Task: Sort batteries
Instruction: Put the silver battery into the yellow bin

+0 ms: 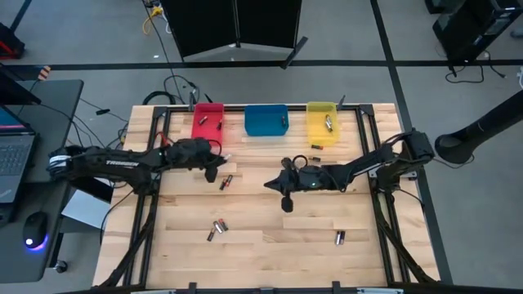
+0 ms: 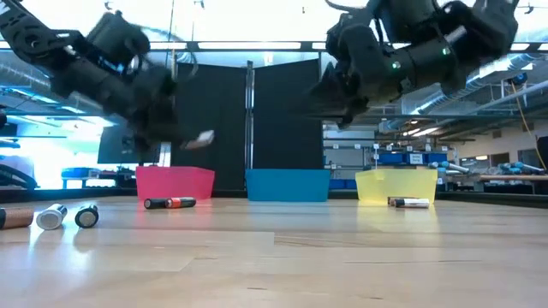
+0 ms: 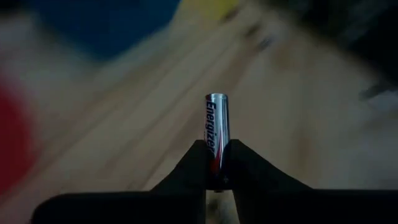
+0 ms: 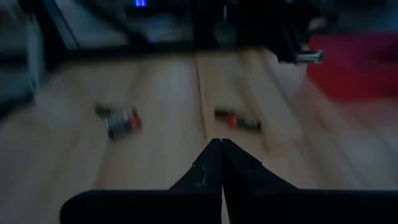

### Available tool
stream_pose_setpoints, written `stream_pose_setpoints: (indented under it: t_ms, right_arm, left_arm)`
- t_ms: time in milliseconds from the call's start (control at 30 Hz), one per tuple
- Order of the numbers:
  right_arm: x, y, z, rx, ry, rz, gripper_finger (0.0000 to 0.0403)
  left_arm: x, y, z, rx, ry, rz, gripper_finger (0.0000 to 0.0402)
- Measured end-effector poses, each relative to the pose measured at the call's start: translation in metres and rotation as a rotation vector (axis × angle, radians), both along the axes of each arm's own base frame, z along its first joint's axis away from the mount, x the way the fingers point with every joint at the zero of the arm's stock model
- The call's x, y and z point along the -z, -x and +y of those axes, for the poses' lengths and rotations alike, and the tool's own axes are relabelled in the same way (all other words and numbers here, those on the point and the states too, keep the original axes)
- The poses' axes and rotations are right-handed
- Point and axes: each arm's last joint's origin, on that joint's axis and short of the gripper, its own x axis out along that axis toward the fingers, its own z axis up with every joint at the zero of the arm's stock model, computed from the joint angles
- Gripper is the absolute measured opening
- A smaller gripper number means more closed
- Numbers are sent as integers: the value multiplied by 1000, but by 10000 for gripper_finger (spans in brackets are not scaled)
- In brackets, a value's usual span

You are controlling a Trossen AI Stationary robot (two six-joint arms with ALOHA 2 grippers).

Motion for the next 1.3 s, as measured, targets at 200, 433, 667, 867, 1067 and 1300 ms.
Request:
stream_pose_setpoints:
  t_ms: [200, 433, 667, 867, 1067, 1300]
  right_arm:
    - [3, -4, 0, 8, -121, -257, 9]
    - [-17, -12, -1, -4, -193, -466, 50]
    - [-40, -22, 0, 23, -203, -567, 131]
    - [-53, -30, -6, 84, -224, -621, 189]
    - [-58, -33, -9, 91, -231, -642, 217]
    - [-59, -33, -8, 85, -223, -646, 213]
  left_arm:
    - [-30, -12, -14, 118, -65, -318, 48]
    - [-46, -14, -24, 196, -86, -483, 48]
    - [-57, -18, -31, 227, -86, -621, 48]
    - [-65, -41, -40, 289, -125, -608, 48]
    - [-73, -65, -44, 348, -155, -603, 48]
    - [-68, -85, -44, 374, -140, -566, 48]
